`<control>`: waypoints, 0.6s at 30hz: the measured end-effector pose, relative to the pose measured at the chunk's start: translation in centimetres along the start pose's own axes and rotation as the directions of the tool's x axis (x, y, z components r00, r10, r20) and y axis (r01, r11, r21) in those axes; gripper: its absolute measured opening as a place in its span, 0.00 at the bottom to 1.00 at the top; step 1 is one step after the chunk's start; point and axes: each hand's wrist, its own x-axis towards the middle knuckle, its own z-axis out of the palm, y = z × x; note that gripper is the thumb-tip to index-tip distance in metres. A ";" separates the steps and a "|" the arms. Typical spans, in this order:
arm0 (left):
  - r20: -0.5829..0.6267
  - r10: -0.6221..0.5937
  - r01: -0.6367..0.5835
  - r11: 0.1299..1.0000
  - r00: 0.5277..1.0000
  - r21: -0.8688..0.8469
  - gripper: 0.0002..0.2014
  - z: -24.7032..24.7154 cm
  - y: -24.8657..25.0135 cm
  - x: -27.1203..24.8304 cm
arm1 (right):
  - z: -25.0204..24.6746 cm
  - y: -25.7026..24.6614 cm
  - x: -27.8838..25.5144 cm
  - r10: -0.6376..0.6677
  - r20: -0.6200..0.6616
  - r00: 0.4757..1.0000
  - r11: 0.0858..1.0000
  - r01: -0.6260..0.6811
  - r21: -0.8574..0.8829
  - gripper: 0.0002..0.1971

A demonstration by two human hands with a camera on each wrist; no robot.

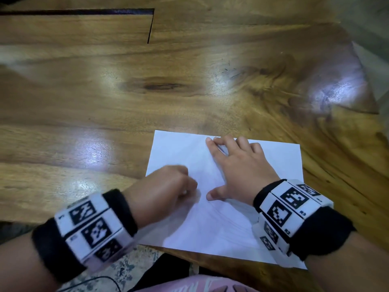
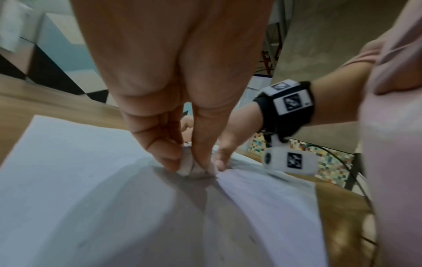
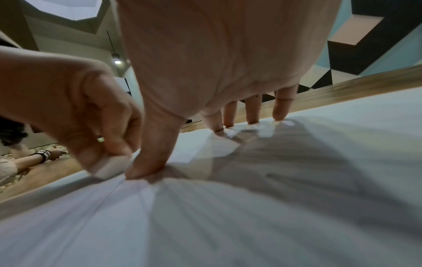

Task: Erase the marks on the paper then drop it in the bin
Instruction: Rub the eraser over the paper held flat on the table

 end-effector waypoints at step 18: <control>-0.180 -0.079 0.076 0.997 0.980 -0.023 0.04 -1.4 -0.1 4.6 | 0.0 -0.2 -0.7 0.022 -0.006 1.000 0.998 -0.021 0.055 0.59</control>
